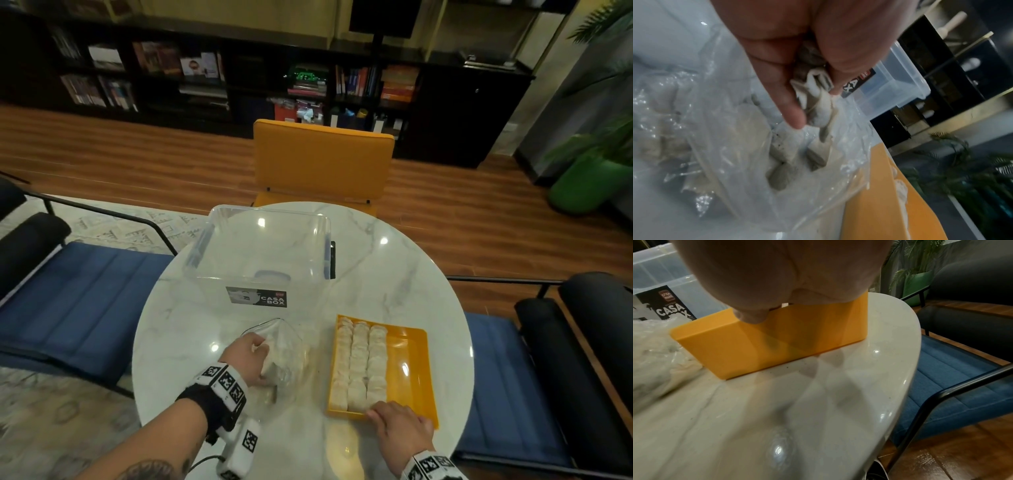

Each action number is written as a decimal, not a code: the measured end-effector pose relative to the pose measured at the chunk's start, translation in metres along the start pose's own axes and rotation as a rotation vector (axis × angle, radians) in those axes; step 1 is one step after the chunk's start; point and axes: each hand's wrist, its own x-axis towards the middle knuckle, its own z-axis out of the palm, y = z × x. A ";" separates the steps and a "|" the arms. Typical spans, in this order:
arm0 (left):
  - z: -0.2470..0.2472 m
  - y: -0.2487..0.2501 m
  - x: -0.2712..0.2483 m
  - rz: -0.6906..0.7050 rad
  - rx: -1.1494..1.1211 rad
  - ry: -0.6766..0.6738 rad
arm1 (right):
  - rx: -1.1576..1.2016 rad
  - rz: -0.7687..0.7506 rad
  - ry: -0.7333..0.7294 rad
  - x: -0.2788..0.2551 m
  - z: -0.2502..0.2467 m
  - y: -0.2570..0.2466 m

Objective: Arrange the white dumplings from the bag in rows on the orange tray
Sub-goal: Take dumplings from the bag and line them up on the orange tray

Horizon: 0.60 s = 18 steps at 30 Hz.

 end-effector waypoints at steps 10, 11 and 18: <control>-0.018 0.000 -0.006 -0.009 0.078 0.103 | -0.001 0.005 -0.025 0.002 -0.002 0.001; -0.020 0.000 -0.006 0.000 0.047 0.099 | -0.002 0.010 -0.045 0.002 -0.004 0.000; -0.028 0.007 -0.012 -0.050 -0.384 0.035 | -0.025 -0.004 -0.035 0.002 -0.003 -0.001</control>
